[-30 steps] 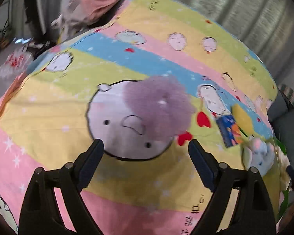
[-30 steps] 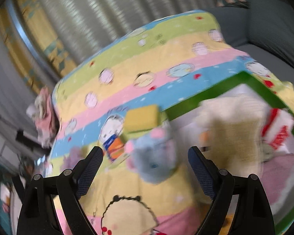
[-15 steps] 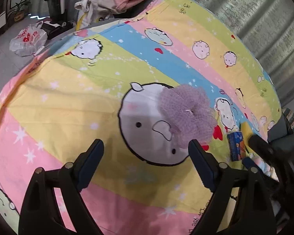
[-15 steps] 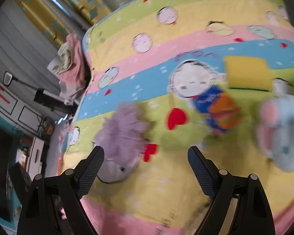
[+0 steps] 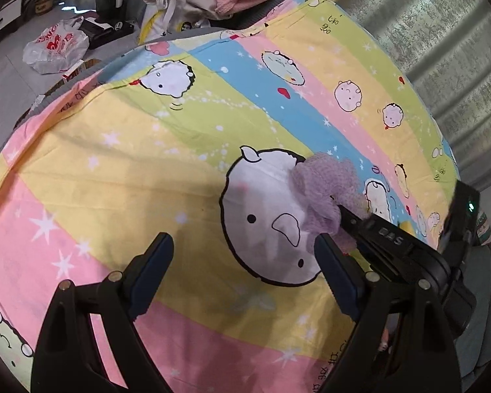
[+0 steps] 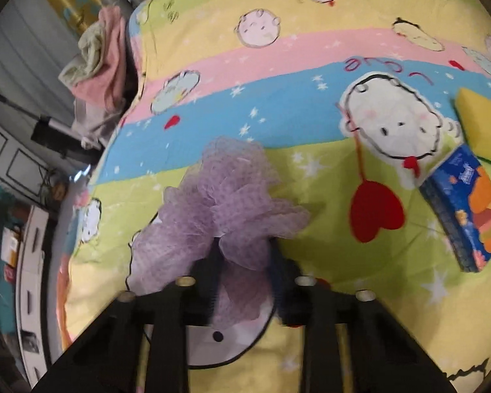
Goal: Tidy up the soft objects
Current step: 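Lift the purple bath puff with the right tool and carry it over the box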
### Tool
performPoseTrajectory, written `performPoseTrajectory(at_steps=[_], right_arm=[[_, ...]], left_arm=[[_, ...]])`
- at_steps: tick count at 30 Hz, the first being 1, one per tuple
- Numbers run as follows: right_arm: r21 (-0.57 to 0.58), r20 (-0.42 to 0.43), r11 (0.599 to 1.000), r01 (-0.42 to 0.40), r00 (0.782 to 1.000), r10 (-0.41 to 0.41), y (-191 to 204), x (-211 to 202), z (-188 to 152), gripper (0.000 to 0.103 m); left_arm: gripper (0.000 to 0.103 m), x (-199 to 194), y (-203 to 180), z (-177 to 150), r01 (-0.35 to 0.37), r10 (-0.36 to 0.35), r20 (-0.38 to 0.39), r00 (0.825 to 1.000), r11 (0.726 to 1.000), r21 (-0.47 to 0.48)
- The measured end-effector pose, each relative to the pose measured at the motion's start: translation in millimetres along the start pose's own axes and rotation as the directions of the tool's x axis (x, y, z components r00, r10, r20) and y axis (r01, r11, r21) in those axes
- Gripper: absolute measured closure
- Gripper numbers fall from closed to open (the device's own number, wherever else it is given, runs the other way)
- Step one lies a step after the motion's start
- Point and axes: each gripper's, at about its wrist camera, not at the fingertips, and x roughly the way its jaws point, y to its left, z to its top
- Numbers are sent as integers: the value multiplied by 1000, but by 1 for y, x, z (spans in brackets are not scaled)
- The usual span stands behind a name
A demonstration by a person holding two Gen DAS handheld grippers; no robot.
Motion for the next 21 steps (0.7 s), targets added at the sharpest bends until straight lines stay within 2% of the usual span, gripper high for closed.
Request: performPoseTrajectory(at_steps=[2, 7, 12, 15, 16, 18, 21], right_arm=[[32, 9, 999, -28, 1000, 28, -10, -11, -2, 90], [23, 48, 998, -63, 997, 62, -29, -68, -17, 90], [-28, 45, 999, -39, 998, 40, -50, -121, -53, 90], [-76, -5, 995, 62, 998, -63, -60, -118, -66, 89], [-89, -17, 990, 106, 994, -108, -64, -114, -70, 86], [-73, -40, 989, 131, 990, -134, -74, -109, -71, 64], [-19, -39, 999, 36, 999, -36, -92, -113, -59, 42]], left_arm=[[16, 1, -2, -1, 3, -3, -7, 1000, 1000, 5], [16, 3, -14, -6, 3, -2, -17, 1000, 998, 57], [16, 9, -39, -25, 51, -42, -67, 997, 989, 138], [16, 12, -60, -44, 60, -41, -90, 995, 974, 217], [16, 13, -69, -51, 58, -35, -93, 995, 966, 253], [16, 17, -82, -61, 52, -22, -98, 995, 948, 312], [16, 23, -93, -70, 40, -3, -101, 995, 929, 367]])
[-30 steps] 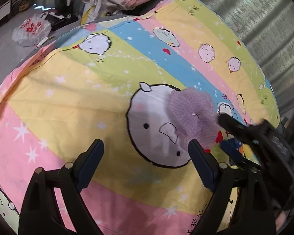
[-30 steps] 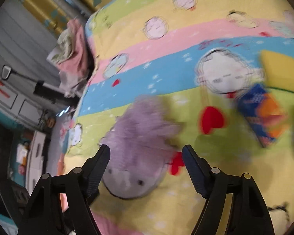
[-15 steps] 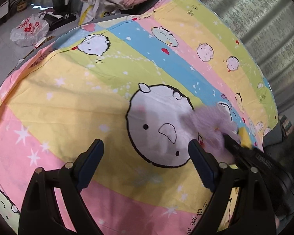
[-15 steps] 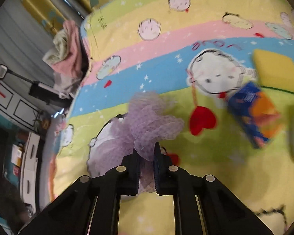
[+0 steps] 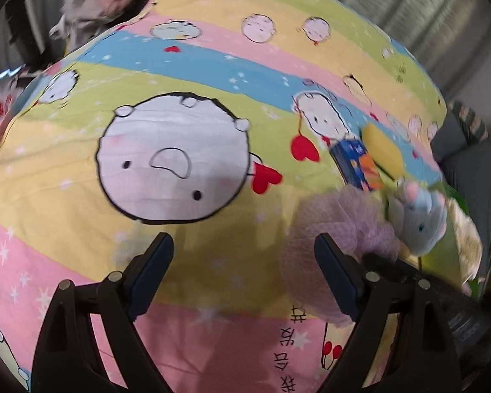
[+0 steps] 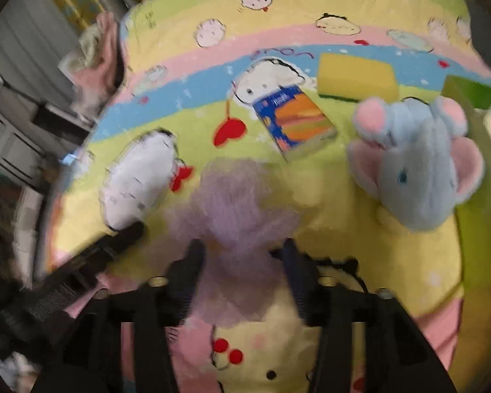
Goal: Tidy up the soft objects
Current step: 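Lift the purple bath puff with the right tool and carry it over the box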
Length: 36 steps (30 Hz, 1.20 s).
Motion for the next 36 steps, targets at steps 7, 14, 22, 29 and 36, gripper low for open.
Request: performPoseTrajectory(at_steps=[7, 14, 22, 29, 36], right_arm=[[52, 17, 998, -23, 1000, 22, -10, 5, 29, 35], [51, -55, 995, -89, 994, 92, -10, 35, 15, 58], [90, -23, 980, -176, 984, 179, -20, 23, 5, 82], [76, 171, 977, -198, 968, 183, -35, -56, 14, 83], [170, 392, 974, -148, 917, 71, -93, -142, 11, 82]], left_arm=[[16, 13, -10, -3, 13, -12, -28, 1000, 1000, 18], [25, 27, -25, -12, 31, -28, -53, 998, 998, 56], [92, 20, -49, -17, 222, -218, -57, 974, 972, 79], [94, -19, -107, -1, 341, -345, -2, 939, 927, 158], [94, -34, -211, 0, 407, -428, -10, 904, 851, 330]])
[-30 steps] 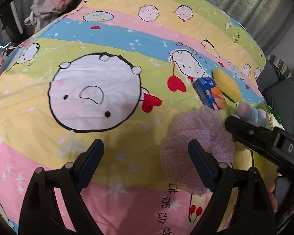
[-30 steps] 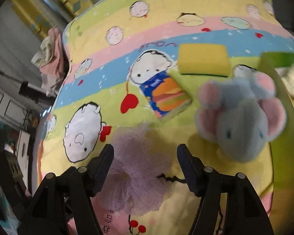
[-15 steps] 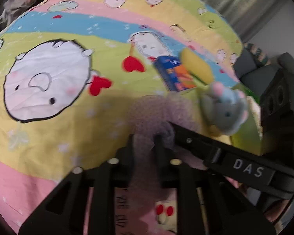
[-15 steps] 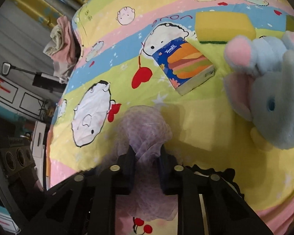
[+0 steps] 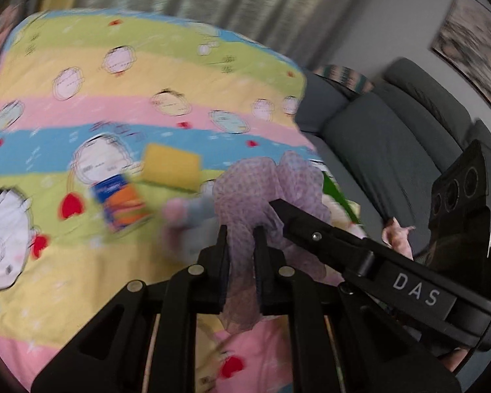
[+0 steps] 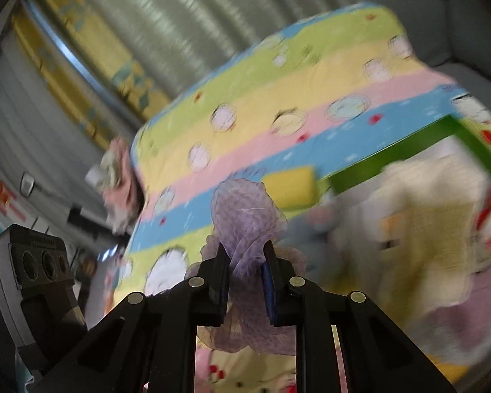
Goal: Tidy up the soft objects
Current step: 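Lift the purple bath puff with the right tool and carry it over the box, then lower the bath puff into the box and open the right tool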
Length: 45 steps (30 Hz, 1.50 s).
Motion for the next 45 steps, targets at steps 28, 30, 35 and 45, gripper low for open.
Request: performPoseTrajectory(at_steps=[28, 30, 35, 45], right_arm=[[268, 5, 921, 282, 956, -294, -128, -5, 8, 82], [272, 0, 919, 285, 955, -296, -129, -4, 8, 82], [274, -22, 910, 311, 948, -317, -134, 1, 8, 83], [254, 25, 918, 305, 947, -321, -125, -15, 11, 69]], left_arm=[[93, 115, -63, -5, -47, 77, -190, 979, 986, 158], [93, 113, -59, -4, -56, 82, -184, 979, 988, 144], [91, 99, -50, 2, -60, 78, -166, 983, 992, 110], [45, 52, -1, 24, -164, 165, -71, 984, 986, 28]])
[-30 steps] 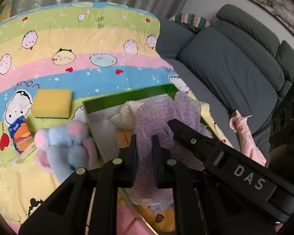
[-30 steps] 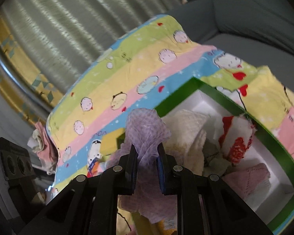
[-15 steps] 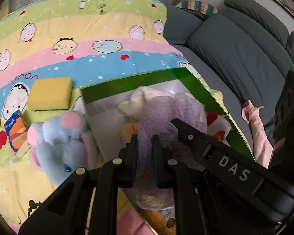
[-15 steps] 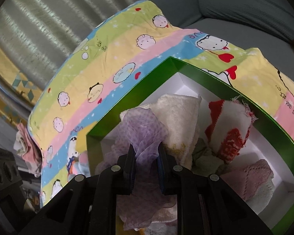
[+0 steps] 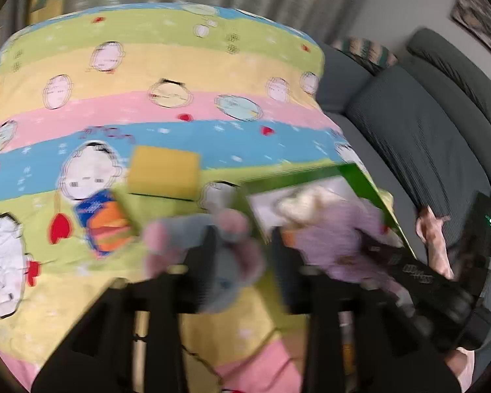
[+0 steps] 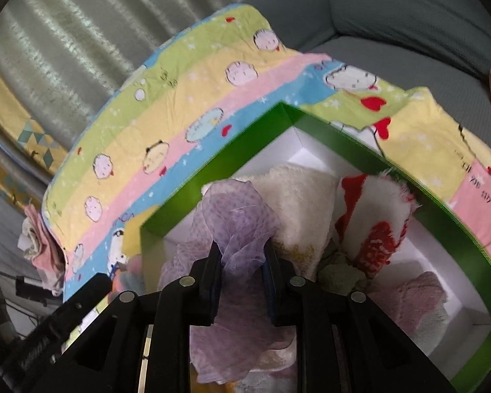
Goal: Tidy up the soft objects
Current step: 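Lower the bath puff into the box and open the right tool, then swing the right tool back and grasp the blue-grey elephant plush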
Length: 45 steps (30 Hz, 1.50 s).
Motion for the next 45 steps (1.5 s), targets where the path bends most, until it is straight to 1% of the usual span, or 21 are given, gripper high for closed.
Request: performPoseTrajectory(at_steps=[1, 2, 3, 4, 6, 9, 10, 13, 15, 17, 20, 23, 25, 27, 29, 31, 33, 35, 38, 42, 45], right_arm=[[0, 23, 1000, -3, 1000, 3, 1, -7, 0, 62], [4, 53, 1000, -7, 999, 6, 1, -16, 1, 44], [9, 85, 1000, -10, 996, 9, 0, -25, 0, 30], [10, 113, 1000, -14, 994, 13, 0, -33, 1, 27], [18, 169, 999, -39, 985, 36, -2, -49, 1, 26], [37, 202, 995, -91, 976, 81, -6, -64, 2, 26], [44, 216, 993, -111, 971, 99, -8, -69, 2, 26], [55, 234, 991, -124, 966, 108, -11, -76, 4, 26], [64, 241, 990, -123, 965, 104, -14, -78, 5, 26], [72, 233, 990, -119, 967, 100, -17, -77, 6, 26], [81, 216, 990, -116, 972, 96, -19, -74, 7, 26], [87, 207, 990, -115, 974, 95, -20, -72, 7, 26], [89, 200, 989, -117, 975, 98, -20, -71, 7, 26], [89, 196, 988, -126, 975, 106, -20, -71, 6, 26], [84, 191, 988, -132, 975, 114, -18, -70, 5, 26], [71, 183, 988, -138, 975, 123, -15, -70, 5, 26], [47, 163, 987, -153, 976, 143, -7, -69, 3, 26], [20, 136, 984, -178, 975, 173, 2, -68, 1, 26], [-73, 52, 967, -246, 967, 250, 28, -63, -8, 26], [-145, -81, 929, -340, 940, 331, 67, -48, -27, 26], [-195, -208, 902, -385, 915, 346, 100, -28, -50, 26]], left_arm=[[35, -3, 7, 0, -17, 17, 7, 1000, 1000, -14], [23, -6, 13, -1, -28, 28, 12, 1000, 999, -20], [23, -8, 18, -3, -38, 38, 20, 999, 999, -22], [23, -8, 22, -4, -45, 46, 18, 999, 999, -25], [23, -2, 29, -9, -57, 57, -9, 998, 998, -40], [23, 14, 37, -18, -64, 60, -57, 997, 995, -71], [23, 21, 38, -22, -61, 56, -74, 996, 995, -77], [23, 38, 40, -29, -33, 23, -116, 993, 995, -90], [23, 46, 41, -32, -19, 6, -126, 992, 994, -103], [23, 55, 44, -33, -29, 14, -129, 992, 993, -117], [21, 63, 49, -35, 16, -39, -139, 990, 986, -164], [21, 66, 49, -36, 26, -50, -134, 990, 984, -174], [24, 68, 47, -37, 38, -62, -139, 988, 984, -175], [40, 67, 46, -38, 75, -101, -134, 986, 980, -185], [43, 62, 44, -37, 65, -88, -126, 988, 983, -174], [44, 59, 41, -39, 71, -94, -134, 987, 984, -161], [45, 49, 45, -41, 60, -83, -133, 988, 984, -170], [45, 30, 51, -43, 24, -43, -113, 993, 986, -167], [45, -4, 64, -49, -36, 23, -79, 997, 984, -172], [45, -41, 86, -68, -104, 92, -69, 993, 974, -201], [45, -59, 103, -86, -160, 148, -71, 986, 963, -218]])
